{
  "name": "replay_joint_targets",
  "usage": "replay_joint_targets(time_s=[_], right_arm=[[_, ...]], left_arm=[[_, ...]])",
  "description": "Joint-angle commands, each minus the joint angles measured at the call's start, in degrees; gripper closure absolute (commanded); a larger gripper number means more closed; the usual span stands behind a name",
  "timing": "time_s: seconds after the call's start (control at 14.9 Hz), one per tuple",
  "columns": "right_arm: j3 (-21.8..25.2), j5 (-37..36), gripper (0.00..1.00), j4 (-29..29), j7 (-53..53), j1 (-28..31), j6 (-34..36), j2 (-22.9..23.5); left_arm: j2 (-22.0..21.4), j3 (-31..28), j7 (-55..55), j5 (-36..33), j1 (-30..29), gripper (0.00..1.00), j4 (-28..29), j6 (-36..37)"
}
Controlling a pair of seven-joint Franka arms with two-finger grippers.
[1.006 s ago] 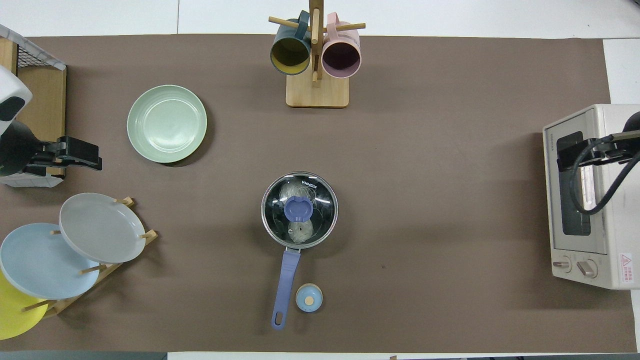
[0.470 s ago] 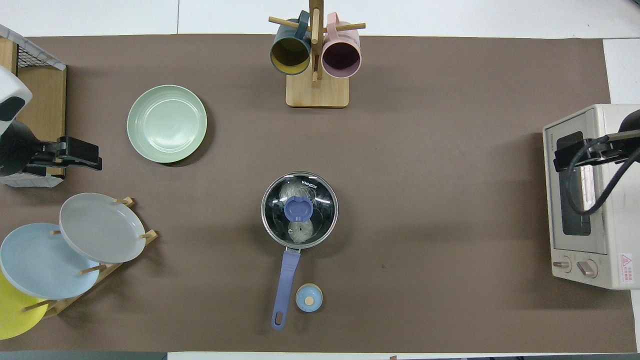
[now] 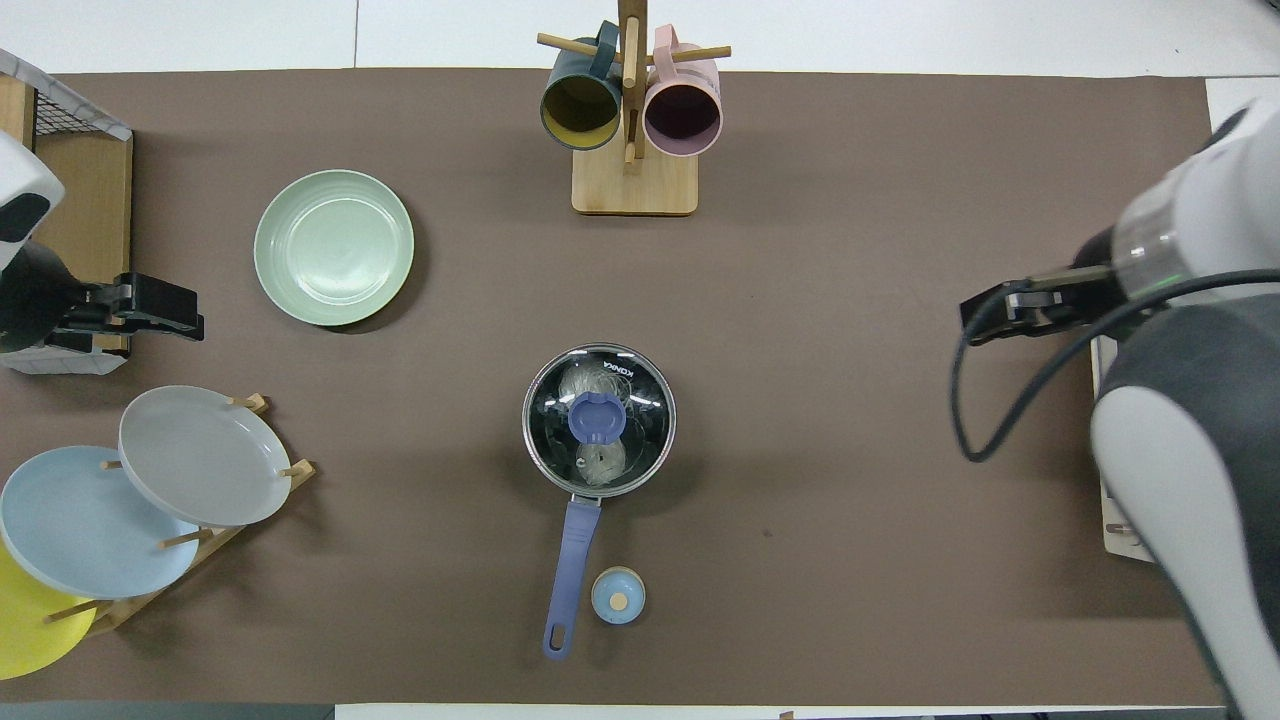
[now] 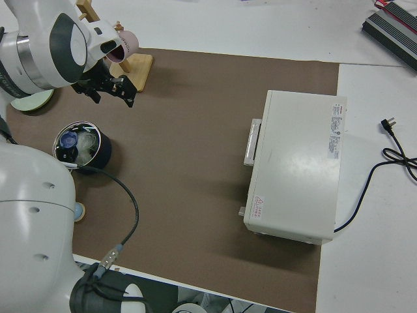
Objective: Transfer vermicelli from pot to plate
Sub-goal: 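Reach the right gripper to the pot lid and grasp its knob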
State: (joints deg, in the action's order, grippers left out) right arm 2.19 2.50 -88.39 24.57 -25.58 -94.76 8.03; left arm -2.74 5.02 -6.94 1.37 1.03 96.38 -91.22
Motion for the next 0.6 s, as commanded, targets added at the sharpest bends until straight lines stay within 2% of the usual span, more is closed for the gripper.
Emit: replay_joint_targets(time_s=[0.0, 0.2, 0.34, 0.54], right_arm=[[0.4, 0.8, 0.00, 4.2, 5.9, -5.3, -2.1, 6.2], [0.2, 1.5, 0.00, 4.1, 11.5, -7.9, -7.6, 7.3], [0.2, 0.9, 0.00, 3.8, 12.5, -11.1, -8.2, 7.9], [0.3, 0.3, 0.00, 4.5, 16.9, -14.5, -9.6, 11.0]], left_arm=[[-1.3, 0.3, 0.3, -0.5, -0.7, 0.00, 1.1, 0.3], [-1.3, 0.3, 0.3, -0.5, -0.7, 0.00, 1.1, 0.3], [-1.3, 0.3, 0.3, -0.5, -0.7, 0.00, 1.1, 0.3], [-1.3, 0.4, 0.3, -0.5, -0.7, 0.00, 1.1, 0.3]])
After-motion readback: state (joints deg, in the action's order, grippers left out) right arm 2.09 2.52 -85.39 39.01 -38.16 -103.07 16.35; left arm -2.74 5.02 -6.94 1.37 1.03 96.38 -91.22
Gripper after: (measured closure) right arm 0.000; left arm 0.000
